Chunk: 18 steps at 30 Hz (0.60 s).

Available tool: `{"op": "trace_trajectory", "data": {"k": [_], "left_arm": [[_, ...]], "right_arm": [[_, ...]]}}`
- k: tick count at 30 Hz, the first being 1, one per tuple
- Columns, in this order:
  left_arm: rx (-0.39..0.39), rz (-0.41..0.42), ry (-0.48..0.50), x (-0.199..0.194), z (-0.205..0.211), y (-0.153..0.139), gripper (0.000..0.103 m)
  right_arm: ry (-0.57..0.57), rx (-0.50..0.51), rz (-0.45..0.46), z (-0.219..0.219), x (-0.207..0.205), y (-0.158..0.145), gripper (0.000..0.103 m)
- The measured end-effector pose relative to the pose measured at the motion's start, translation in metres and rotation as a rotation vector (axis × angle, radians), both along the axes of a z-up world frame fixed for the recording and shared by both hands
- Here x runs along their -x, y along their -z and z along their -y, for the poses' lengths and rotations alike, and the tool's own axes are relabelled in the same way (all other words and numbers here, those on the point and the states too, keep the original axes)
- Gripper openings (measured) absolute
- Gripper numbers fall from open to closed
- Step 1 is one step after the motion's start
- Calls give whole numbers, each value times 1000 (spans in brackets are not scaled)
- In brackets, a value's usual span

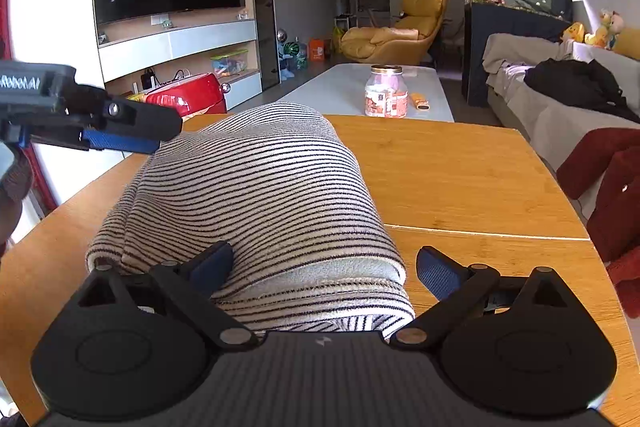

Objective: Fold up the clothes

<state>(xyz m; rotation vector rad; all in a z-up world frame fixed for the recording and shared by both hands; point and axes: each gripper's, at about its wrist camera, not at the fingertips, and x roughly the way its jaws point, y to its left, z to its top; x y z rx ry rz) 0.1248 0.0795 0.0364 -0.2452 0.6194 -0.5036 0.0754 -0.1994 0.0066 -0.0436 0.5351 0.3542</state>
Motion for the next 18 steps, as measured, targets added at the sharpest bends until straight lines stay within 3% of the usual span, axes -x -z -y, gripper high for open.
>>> {"op": "trace_trajectory", "data": {"k": [5,16,18], "left_arm": [[9,43,18,-1,10,-14,75],[-36,-53,-35,-39,10,14,80],[-38,-47,-38,-31,10,12,80]], "right_arm": [[11,20,22,-3,7,-4,99],[46,46,45,-11,11,-7,103],[48,44,46,-10,13,-7,103]]}}
